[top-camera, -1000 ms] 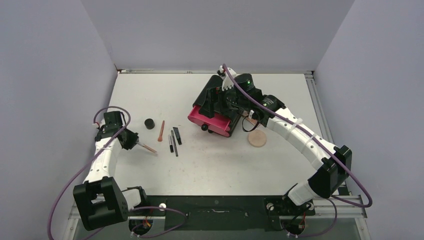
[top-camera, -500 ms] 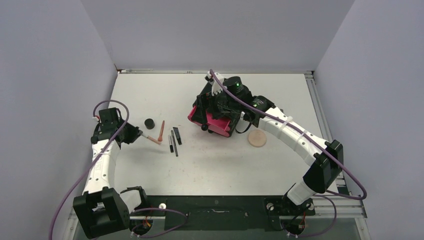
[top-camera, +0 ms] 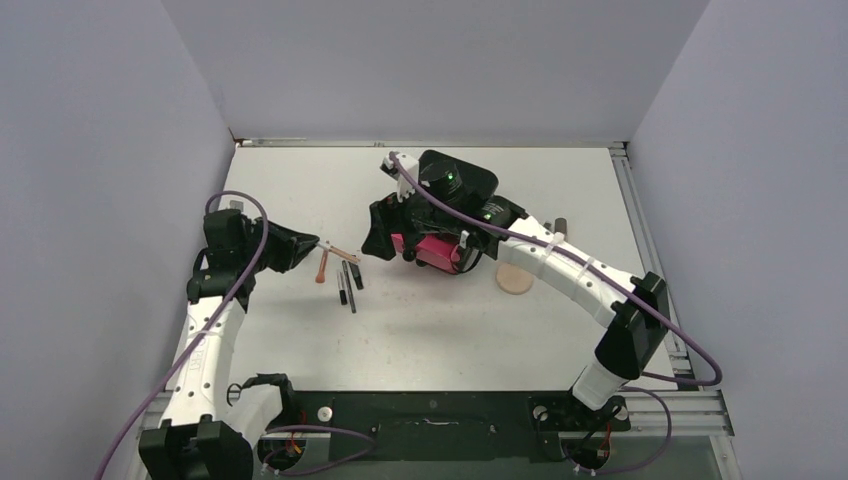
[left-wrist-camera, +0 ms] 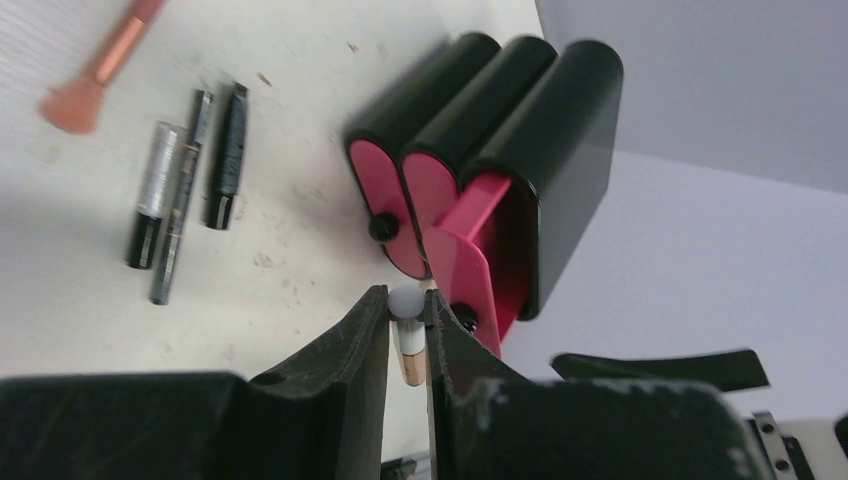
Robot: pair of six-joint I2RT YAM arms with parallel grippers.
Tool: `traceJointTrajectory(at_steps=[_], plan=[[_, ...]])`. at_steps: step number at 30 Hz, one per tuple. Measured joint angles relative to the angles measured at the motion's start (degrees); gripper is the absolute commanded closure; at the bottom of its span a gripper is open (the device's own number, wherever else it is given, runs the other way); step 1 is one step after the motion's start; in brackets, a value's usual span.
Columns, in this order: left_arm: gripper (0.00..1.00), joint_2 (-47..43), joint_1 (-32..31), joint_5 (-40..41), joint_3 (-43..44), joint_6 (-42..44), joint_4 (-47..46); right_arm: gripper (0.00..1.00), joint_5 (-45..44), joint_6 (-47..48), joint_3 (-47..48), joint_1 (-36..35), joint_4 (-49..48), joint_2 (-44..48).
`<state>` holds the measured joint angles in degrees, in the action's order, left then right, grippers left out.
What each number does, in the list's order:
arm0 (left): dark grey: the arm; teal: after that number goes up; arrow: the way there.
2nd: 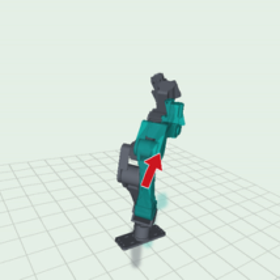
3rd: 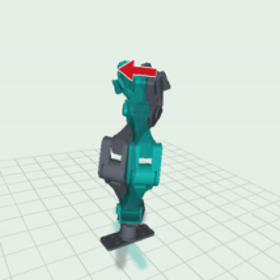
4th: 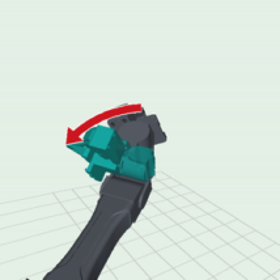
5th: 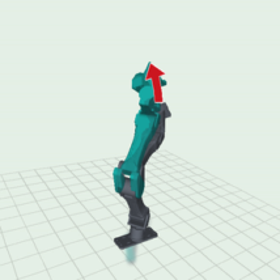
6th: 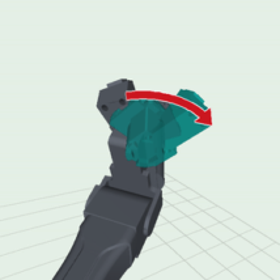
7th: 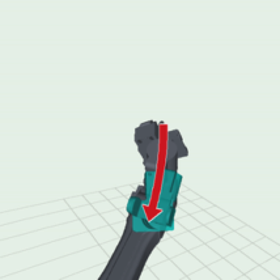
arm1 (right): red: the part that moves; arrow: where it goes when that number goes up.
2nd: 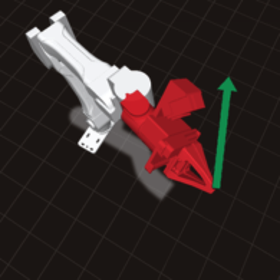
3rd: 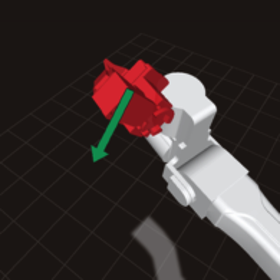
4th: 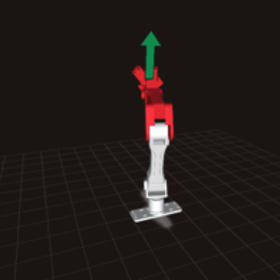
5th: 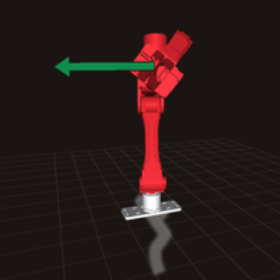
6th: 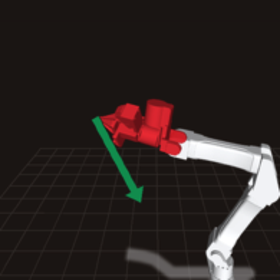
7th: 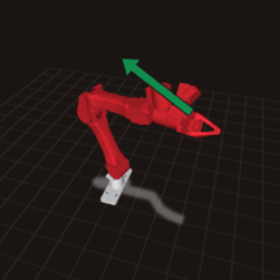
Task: Organize the makeup
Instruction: Place the makeup in the drawer.
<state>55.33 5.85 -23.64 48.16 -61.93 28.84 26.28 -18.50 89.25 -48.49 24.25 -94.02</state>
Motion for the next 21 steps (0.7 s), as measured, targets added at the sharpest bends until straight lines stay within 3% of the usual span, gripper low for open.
traceJointTrajectory(at_steps=[6, 9, 17, 21], plan=[[1.0, -0.04, -3.19, -1.29, 0.0, -3.28, -2.08, 0.31, -0.22, 1.05, 0.68, -2.01, 1.36, -3.43], [1.0, -0.04, -3.32, -1.55, 0.0, -4.37, -2.93, 0.44, -0.42, 1.44, 0.76, -2.51, 2.23, -3.93], [1.0, -0.04, -4.26, -2.43, 0.0, -6.51, -5.38, 0.52, -0.57, 1.38, 1.42, -2.6, 2.19, -4.07], [1.0, -0.04, -4.33, -2.95, 0.0, -6.95, -5.86, 0.63, -0.5, 1.16, 1.42, -2.6, 1.42, -4.17]])
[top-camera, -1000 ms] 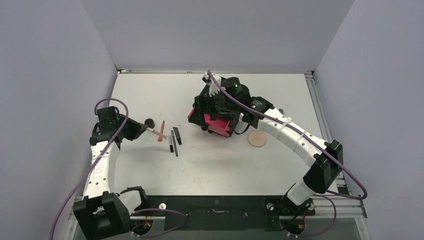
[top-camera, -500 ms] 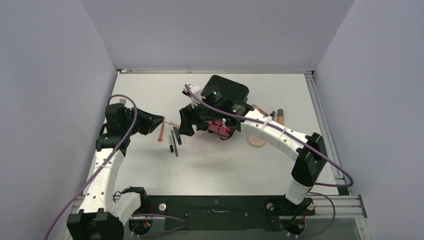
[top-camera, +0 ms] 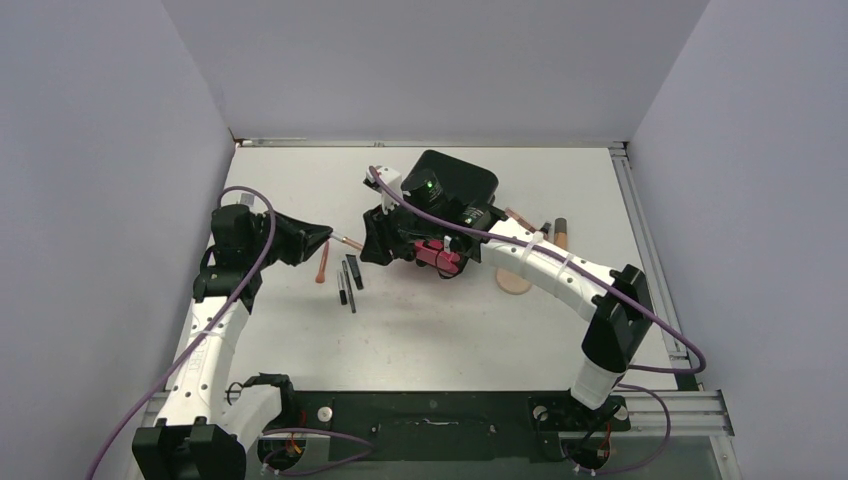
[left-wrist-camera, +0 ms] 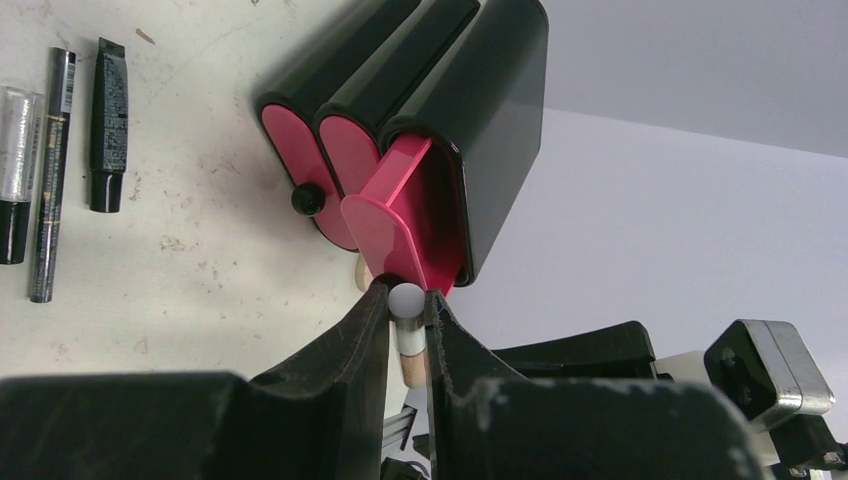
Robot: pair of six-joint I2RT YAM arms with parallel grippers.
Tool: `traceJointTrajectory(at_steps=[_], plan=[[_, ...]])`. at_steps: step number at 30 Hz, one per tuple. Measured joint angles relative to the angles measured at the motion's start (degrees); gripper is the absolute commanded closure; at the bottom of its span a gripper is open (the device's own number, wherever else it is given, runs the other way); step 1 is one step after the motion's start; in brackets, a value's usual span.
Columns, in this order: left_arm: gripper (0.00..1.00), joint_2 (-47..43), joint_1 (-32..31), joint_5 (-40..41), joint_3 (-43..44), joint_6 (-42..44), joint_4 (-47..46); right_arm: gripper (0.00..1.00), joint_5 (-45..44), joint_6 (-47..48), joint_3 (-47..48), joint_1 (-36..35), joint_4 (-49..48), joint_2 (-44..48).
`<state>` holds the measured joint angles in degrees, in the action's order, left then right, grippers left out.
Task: Organize the makeup
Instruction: Place the makeup in the drawer.
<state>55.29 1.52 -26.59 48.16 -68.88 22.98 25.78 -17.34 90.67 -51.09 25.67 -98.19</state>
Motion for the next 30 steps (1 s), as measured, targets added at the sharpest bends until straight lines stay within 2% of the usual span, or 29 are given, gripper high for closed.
traceJointTrajectory(at_steps=[5, 10, 17, 19, 24, 28, 29, 30], plan=[[1.0, 0.0, -0.07, -0.74, 0.0, -0.15, -0.55, 0.67, -0.02, -0.28, 0.0, 0.0, -0.72, -0.17], [1.0, 0.0, -0.31, -0.9, 0.0, -0.26, -0.61, 0.64, -0.02, -0.46, 0.0, 0.0, -1.4, -0.79], [1.0, 0.0, -0.37, -1.2, 0.0, -0.81, -0.83, 0.66, -0.04, -0.46, -0.04, 0.0, -1.81, -1.05], [1.0, 0.0, -0.37, -1.25, 0.0, -0.87, -1.01, 0.74, -0.04, -0.5, -0.04, 0.0, -1.99, -1.05], [1.0, 0.0, -0.37, -1.33, 0.0, -0.98, -1.16, 0.76, -0.26, -0.9, -0.04, 0.0, -2.16, -1.05], [1.0, 0.0, -0.37, -1.31, -0.02, -0.98, -1.38, 0.84, -0.9, -0.87, -0.2, 0.0, -2.49, -1.05], [0.97, 0.0, -0.37, -1.31, -0.02, -0.98, -1.42, 0.84, -0.9, -0.87, -0.24, 0.0, -2.49, -1.05], [0.9, 0.0, -0.37, -1.29, -0.02, -0.98, -1.44, 0.87, -0.87, -0.87, -0.24, 0.0, -2.51, -1.05]])
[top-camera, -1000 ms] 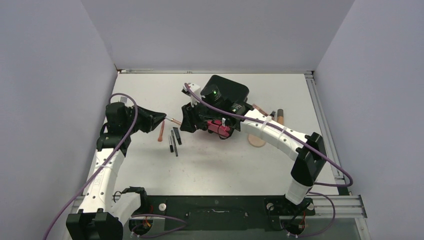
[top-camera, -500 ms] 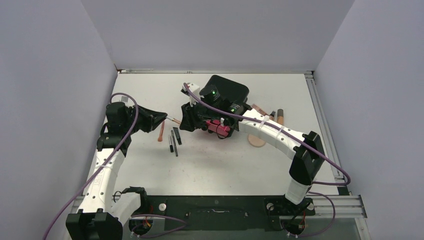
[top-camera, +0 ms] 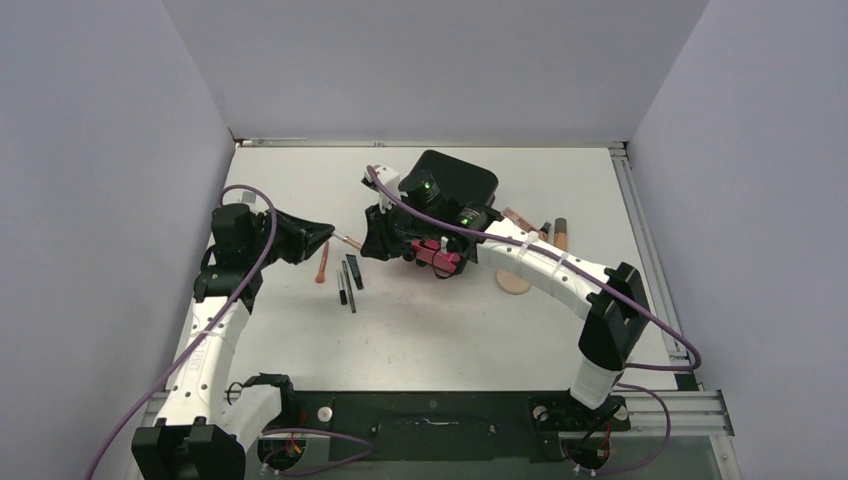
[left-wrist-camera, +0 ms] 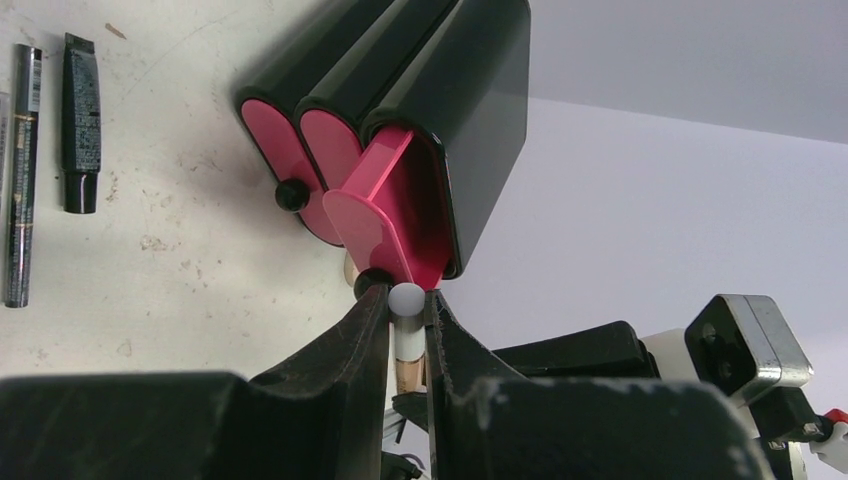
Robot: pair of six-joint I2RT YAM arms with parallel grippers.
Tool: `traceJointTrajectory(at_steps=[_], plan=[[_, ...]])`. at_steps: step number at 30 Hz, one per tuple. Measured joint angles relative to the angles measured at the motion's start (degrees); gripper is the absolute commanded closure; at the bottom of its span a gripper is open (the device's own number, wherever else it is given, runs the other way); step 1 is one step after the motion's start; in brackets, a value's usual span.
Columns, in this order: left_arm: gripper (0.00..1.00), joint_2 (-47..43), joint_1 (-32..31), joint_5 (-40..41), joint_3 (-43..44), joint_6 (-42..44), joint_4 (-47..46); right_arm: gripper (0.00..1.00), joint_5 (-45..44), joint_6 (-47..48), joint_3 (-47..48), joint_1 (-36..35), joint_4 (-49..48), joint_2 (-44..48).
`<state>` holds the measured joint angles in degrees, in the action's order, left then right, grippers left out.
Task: Organize the makeup
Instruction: Place the makeup in the drawer.
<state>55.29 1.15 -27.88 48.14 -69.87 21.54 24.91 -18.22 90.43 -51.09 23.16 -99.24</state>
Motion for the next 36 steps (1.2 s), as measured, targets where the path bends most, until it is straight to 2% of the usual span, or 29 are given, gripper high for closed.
traceJointTrajectory(at_steps=[1, 3, 6, 7, 10, 13, 14, 15, 16, 22, 30, 36], plan=[[0.79, 0.0, 0.0, -0.04, 0.0, 0.04, -0.11, 0.89, 0.0, 0.0, 0.0, 0.0, 0.0, 0.0], [0.71, -0.04, 0.0, -0.61, -0.35, 0.46, -1.66, 0.94, -0.11, 0.0, 0.0, -0.15, -0.11, 0.0], [0.5, -0.52, 0.0, -1.62, -1.01, 1.38, -3.26, 0.95, -0.81, -0.02, 0.0, -0.28, 0.04, 0.0], [0.46, -0.7, 0.0, -1.88, -1.03, 1.92, -3.39, 0.95, -1.09, 0.0, 0.0, -0.28, 0.09, 0.0], [0.42, -1.09, 0.0, -2.84, -1.03, 3.08, -4.22, 0.95, -1.68, 0.0, 0.0, -0.28, 0.09, 0.0], [0.33, -1.07, 0.02, -3.37, -1.03, 4.11, -4.26, 0.95, -2.43, 0.07, 0.0, -0.28, 0.11, 0.0], [0.28, -1.11, 0.02, -3.41, -1.03, 4.61, -4.24, 0.95, -2.8, 0.26, 0.0, -0.28, 0.22, 0.0], [0.17, -1.22, 0.02, -3.39, -1.03, 5.33, -4.15, 0.95, -3.39, 0.63, -0.02, -0.28, 0.52, 0.0], [0.14, -1.4, 0.02, -3.3, -1.03, 6.25, -3.91, 0.95, -4.28, 1.2, -0.02, -0.26, 1.2, 0.02], [0.06, -3.93, 0.07, -0.79, -0.5, 12.81, 0.37, 0.95, -8.04, 6.67, 0.02, 2.12, 6.03, 0.68], [0.04, -4.31, 0.07, 0.37, -0.52, 17.99, 3.45, 0.94, -11.74, 18.1, 1.44, 13.09, 14.4, 4.55], [0.04, -3.15, 0.07, -1.31, -0.87, 18.21, 2.29, 0.94, -10.78, 25.29, 2.49, 12.37, 20.2, 4.96]])
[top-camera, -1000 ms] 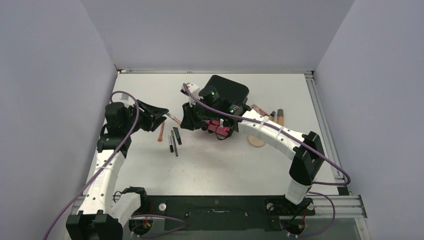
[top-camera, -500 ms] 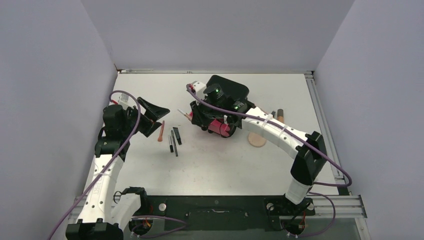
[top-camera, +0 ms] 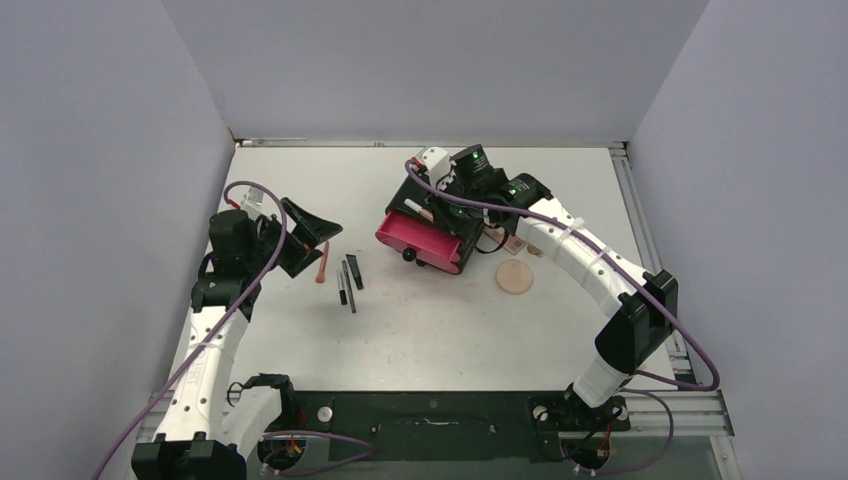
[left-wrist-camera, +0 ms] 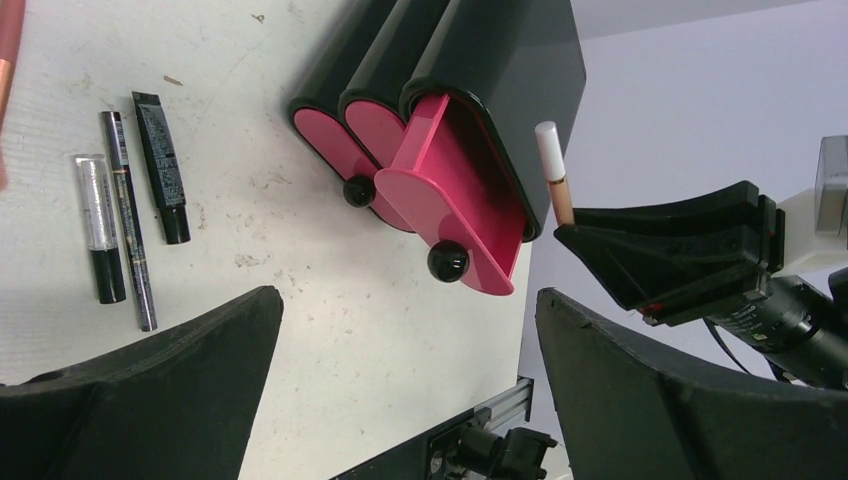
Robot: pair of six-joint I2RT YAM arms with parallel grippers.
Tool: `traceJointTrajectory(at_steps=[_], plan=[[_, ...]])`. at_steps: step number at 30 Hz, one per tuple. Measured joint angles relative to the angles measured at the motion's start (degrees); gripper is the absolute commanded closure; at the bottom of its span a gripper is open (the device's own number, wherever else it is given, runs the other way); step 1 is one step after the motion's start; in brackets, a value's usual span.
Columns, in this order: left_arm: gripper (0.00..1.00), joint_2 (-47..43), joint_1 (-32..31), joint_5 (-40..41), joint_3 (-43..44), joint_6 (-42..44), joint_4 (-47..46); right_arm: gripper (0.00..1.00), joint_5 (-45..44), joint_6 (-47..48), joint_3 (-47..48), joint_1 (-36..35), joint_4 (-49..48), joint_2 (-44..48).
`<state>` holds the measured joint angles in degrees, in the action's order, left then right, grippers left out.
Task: Organize the makeup
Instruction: Place the makeup in the drawer.
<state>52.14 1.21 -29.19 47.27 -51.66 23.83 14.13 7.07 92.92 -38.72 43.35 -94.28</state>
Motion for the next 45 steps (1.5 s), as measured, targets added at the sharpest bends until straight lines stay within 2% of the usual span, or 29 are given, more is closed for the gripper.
traceJointTrajectory(at_steps=[13, 21, 31, 45], plan=[[0.03, 2.05, 0.0, 1.09, 1.64, 5.84, 5.14, 0.93, 1.92, 3.21, 0.61, -0.55, 4.81, -0.26], [0.03, 2.58, 0.0, 1.55, 1.66, 7.82, 6.45, 0.92, 1.09, 3.19, 3.61, -2.08, 5.2, -3.72], [0.03, 3.69, 0.0, 2.25, 3.52, 12.5, 10.1, 0.91, -2.99, 3.15, 4.5, -4.96, 5.99, -7.45], [0.05, 4.5, 0.0, 3.06, 4.37, 17.33, 12.72, 0.85, -7.82, 2.71, 5.05, -5.62, 6.49, -7.87]])
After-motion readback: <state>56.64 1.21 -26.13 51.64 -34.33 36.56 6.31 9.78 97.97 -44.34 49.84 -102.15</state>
